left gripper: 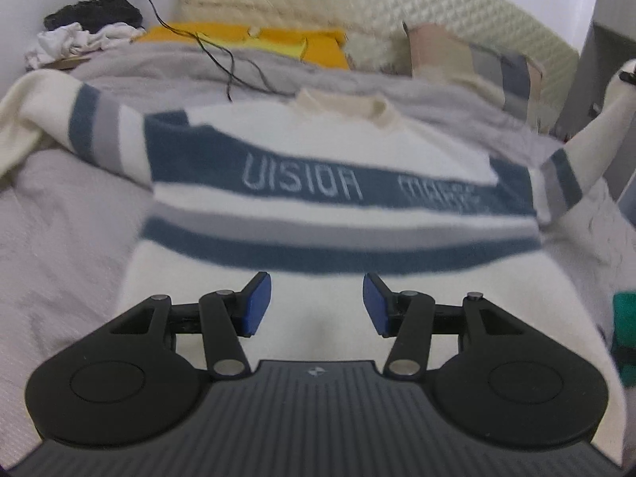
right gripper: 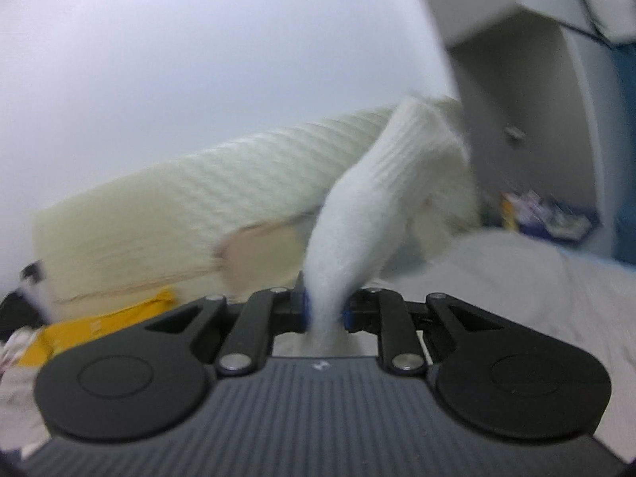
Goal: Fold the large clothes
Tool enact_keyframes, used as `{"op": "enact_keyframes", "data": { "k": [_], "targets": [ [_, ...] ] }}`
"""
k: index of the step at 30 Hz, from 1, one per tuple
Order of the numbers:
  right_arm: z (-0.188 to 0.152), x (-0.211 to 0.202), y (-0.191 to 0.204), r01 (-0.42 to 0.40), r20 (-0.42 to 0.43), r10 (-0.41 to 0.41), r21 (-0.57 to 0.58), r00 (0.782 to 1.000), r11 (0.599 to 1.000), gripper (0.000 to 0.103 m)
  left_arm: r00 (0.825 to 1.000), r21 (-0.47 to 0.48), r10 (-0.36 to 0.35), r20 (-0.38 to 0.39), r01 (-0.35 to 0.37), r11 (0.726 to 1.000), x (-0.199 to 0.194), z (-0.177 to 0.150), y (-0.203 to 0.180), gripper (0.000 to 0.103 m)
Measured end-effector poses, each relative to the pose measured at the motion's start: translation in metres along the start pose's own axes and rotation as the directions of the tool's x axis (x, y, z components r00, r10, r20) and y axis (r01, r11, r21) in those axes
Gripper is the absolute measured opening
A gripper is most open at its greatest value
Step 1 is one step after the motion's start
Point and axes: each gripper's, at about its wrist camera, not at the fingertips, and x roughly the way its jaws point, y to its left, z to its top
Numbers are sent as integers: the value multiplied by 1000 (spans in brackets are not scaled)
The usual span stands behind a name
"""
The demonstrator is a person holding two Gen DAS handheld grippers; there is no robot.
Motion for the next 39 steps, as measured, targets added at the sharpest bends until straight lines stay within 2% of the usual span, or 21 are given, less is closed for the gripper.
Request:
{"op": "enact_keyframes", "data": {
  "k": [3, 8, 13, 16, 18, 21, 25, 28, 30, 32, 34, 36, 39],
  "targets": [
    [3, -15, 68, -74, 1, 75, -127, 997, 989, 18, 1000, -34, -12, 13, 13, 999, -7, 8, 16, 57],
    [-29, -59, 166, -189, -30, 188, -265, 982, 946, 18, 998, -79, -38, 46, 42, 996, -21, 19, 42, 57],
    [-93, -98, 236, -287, -98, 270, -329, 958, 900, 18, 995, -160, -40, 91, 54, 986, -36, 24, 72, 57],
    [-139, -116, 264, -332, -157, 294, -378, 943, 864, 18, 993, -237, -57, 102, 80, 968, -39, 25, 91, 57],
    [-172, -121, 280, -363, -224, 294, -396, 929, 844, 18, 991, -289, -75, 113, 105, 951, -39, 23, 102, 57],
    [-215, -131, 292, -409, -310, 298, -404, 903, 818, 18, 988, -321, -111, 112, 141, 936, -38, 21, 106, 57],
    [-265, -144, 305, -454, -413, 276, -431, 868, 780, 20, 984, -273, -110, 137, 144, 951, -41, 21, 96, 57],
    [-283, -143, 304, -476, -464, 270, -414, 844, 776, 22, 981, -272, -136, 139, 170, 947, -36, 20, 93, 57],
    [-281, -144, 302, -484, -472, 278, -399, 836, 779, 23, 976, -272, -160, 145, 195, 942, -34, 20, 90, 57],
    [-274, -145, 298, -508, -489, 306, -358, 816, 783, 33, 973, -255, -171, 155, 207, 945, -33, 19, 86, 57],
    [-270, -152, 293, -542, -512, 343, -311, 788, 780, 64, 969, -236, -186, 162, 221, 946, -32, 20, 82, 57],
    [-267, -165, 285, -577, -524, 379, -289, 763, 764, 69, 964, -223, -199, 178, 237, 945, -35, 20, 78, 57],
    [-261, -186, 270, -620, -540, 425, -248, 726, 744, 69, 954, -194, -221, 202, 260, 946, -41, 20, 74, 57]
  ]
}}
